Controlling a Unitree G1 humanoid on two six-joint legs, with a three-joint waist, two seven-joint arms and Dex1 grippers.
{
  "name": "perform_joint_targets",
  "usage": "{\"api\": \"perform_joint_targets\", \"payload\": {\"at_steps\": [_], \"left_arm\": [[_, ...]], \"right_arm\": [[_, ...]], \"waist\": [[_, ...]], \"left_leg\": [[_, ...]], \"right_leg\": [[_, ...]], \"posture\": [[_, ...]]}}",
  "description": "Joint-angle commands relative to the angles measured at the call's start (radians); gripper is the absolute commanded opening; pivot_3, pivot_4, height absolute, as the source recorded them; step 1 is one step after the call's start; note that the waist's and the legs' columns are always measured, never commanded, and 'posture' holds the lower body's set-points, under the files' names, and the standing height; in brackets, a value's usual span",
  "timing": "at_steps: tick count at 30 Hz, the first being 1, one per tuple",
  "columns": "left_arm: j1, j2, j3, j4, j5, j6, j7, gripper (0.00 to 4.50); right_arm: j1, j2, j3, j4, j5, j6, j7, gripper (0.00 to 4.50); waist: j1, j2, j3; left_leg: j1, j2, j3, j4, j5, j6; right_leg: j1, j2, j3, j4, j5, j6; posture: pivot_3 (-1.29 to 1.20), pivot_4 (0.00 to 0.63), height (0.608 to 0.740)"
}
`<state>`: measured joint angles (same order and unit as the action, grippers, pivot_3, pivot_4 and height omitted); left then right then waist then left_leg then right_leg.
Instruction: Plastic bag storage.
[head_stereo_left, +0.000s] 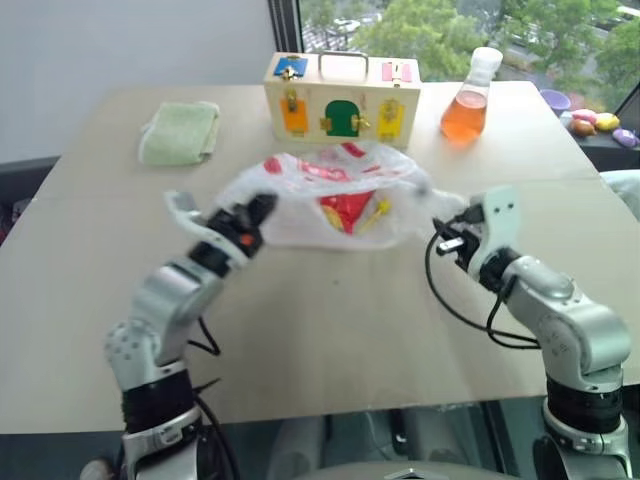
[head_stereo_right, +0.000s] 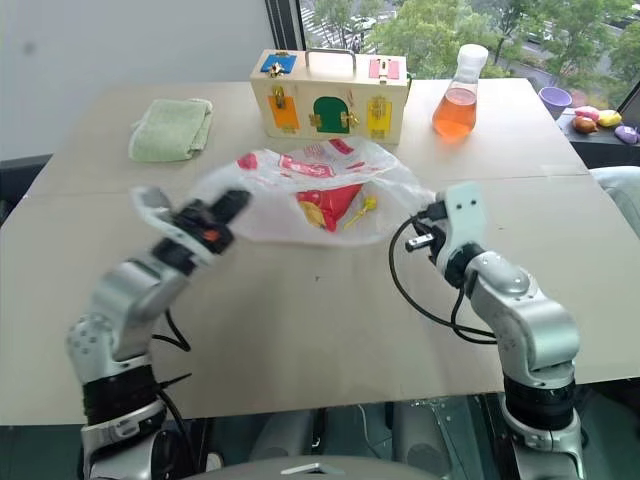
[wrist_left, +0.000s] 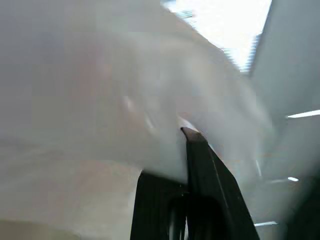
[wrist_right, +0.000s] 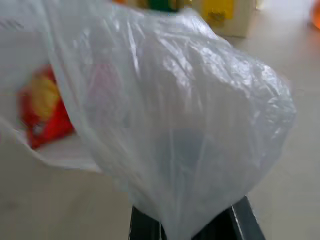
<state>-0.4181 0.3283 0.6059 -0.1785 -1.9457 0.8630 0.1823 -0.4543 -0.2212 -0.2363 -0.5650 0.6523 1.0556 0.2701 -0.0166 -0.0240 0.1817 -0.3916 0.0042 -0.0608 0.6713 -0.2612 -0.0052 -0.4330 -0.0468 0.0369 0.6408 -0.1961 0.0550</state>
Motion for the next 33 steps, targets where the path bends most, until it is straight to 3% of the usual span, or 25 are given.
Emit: {"api": "perform_joint_targets", "payload": {"at_steps": [1, 4, 7, 12, 14, 16, 17, 18, 20, 22, 24, 30, 33], "left_arm": [[-0.286, 0.108, 0.166, 0.133, -0.026, 0.037, -0.096, 0.07], [-0.479, 0.242, 0.146, 0.317, -0.017, -0.018, -0.109, 0.07], [-0.659, 0.317, 0.086, 0.508, 0.127, -0.076, -0.219, 0.07], [-0.816, 0.354, -0.017, 0.713, 0.308, -0.018, -0.354, 0.07], [-0.741, 0.405, -0.159, 0.610, 0.440, 0.093, -0.471, 0.07], [-0.617, 0.414, -0.255, 0.434, 0.487, 0.190, -0.564, 0.07], [-0.556, 0.409, -0.293, 0.343, 0.492, 0.222, -0.595, 0.57], [-0.480, 0.392, -0.343, 0.223, 0.495, 0.244, -0.608, 0.72], [-0.380, 0.374, -0.416, 0.062, 0.542, 0.250, -0.636, 1.54], [-0.321, 0.324, -0.418, 0.007, 0.503, 0.251, -0.603, 2.55], [-0.270, 0.319, -0.445, -0.052, 0.555, 0.245, -0.613, 3.60], [-0.204, 0.300, -0.423, -0.059, 0.606, 0.221, -0.619, 3.60], [-0.185, 0.328, -0.390, -0.048, 0.597, 0.231, -0.646, 3.60]], "right_arm": [[-0.235, -0.053, -0.194, 0.041, 0.294, 0.040, 0.015, 0.00], [-0.459, -0.167, -0.237, 0.243, 0.307, 0.037, 0.005, 0.00], [-0.664, -0.268, -0.223, 0.511, 0.224, -0.047, 0.009, 0.00], [-0.779, -0.379, -0.144, 0.714, 0.120, -0.140, 0.110, 0.00], [-0.774, -0.402, -0.128, 0.713, 0.114, -0.133, 0.132, 0.00], [-0.751, -0.405, -0.130, 0.678, 0.128, -0.102, 0.128, 0.00], [-0.735, -0.403, -0.132, 0.654, 0.136, -0.086, 0.120, 0.00], [-0.711, -0.395, -0.137, 0.616, 0.152, -0.061, 0.104, 0.00], [-0.681, -0.380, -0.149, 0.562, 0.177, -0.026, 0.073, 0.00], [-0.667, -0.358, -0.164, 0.501, 0.218, 0.014, 0.038, 0.00], [-0.685, -0.337, -0.171, 0.458, 0.265, 0.044, 0.017, 0.00], [-0.836, -0.299, -0.157, 0.513, 0.296, 0.012, -0.022, 0.00], [-0.915, -0.302, -0.120, 0.614, 0.196, -0.087, -0.023, 0.00]], "waist": [[0.007, -0.001, 0.000], [0.004, 0.000, 0.000], [0.005, 0.000, 0.000], [0.002, 0.000, -0.001], [-0.008, 0.000, -0.001], [-0.025, 0.001, -0.001], [-0.027, 0.002, -0.001], [-0.029, 0.002, 0.000], [-0.034, 0.003, 0.000], [-0.035, 0.003, 0.000], [-0.034, 0.003, 0.001], [-0.026, 0.005, 0.002], [-0.027, 0.005, 0.002]], "left_leg": [[0.000, 0.000, -0.002, 0.001, 0.000, 0.000], [0.003, 0.000, -0.005, 0.002, 0.000, 0.000], [0.007, -0.001, -0.004, -0.005, 0.000, 0.000], [0.004, -0.001, -0.003, -0.014, 0.000, 0.000], [-0.008, -0.002, -0.003, -0.015, 0.002, -0.004], [-0.010, -0.003, 0.000, -0.020, 0.003, -0.005], [-0.011, -0.003, 0.002, -0.022, 0.003, -0.005], [-0.011, -0.003, 0.002, -0.023, 0.003, -0.005], [-0.017, -0.002, 0.003, -0.024, 0.003, -0.005], [-0.023, -0.001, 0.003, -0.021, 0.003, -0.005], [-0.026, -0.001, 0.004, -0.017, 0.003, -0.006], [-0.021, -0.001, 0.008, -0.007, 0.001, -0.002], [-0.018, 0.000, 0.008, -0.002, 0.001, -0.001]], "right_leg": [[0.001, 0.000, -0.002, 0.000, -0.001, -0.002], [0.007, 0.000, -0.005, -0.002, -0.002, -0.003], [0.012, -0.001, -0.005, -0.010, -0.002, -0.003], [0.008, -0.002, -0.005, -0.016, 0.001, 0.001], [-0.003, -0.003, -0.005, -0.014, 0.001, 0.002], [-0.008, -0.006, -0.004, -0.013, 0.001, 0.001], [-0.010, -0.007, -0.002, -0.013, 0.001, 0.001], [-0.011, -0.007, -0.002, -0.013, 0.001, 0.001], [-0.018, -0.007, -0.001, -0.015, 0.001, 0.001], [-0.024, -0.007, -0.001, -0.014, 0.001, 0.001], [-0.028, -0.007, 0.000, -0.012, 0.001, 0.001], [-0.028, -0.004, 0.006, 0.003, 0.001, 0.001], [-0.023, -0.002, 0.006, 0.002, 0.001, 0.001]], "posture": [[0.00, 0.150, 0.740], [0.00, 0.150, 0.740], [0.00, 0.150, 0.740], [0.00, 0.150, 0.740], [0.00, 0.150, 0.740], [0.00, 0.150, 0.740], [0.00, 0.150, 0.740], [0.00, 0.150, 0.740], [0.00, 0.150, 0.740], [0.00, 0.150, 0.740], [0.00, 0.150, 0.740], [0.00, 0.150, 0.740], [0.00, 0.150, 0.740]]}}
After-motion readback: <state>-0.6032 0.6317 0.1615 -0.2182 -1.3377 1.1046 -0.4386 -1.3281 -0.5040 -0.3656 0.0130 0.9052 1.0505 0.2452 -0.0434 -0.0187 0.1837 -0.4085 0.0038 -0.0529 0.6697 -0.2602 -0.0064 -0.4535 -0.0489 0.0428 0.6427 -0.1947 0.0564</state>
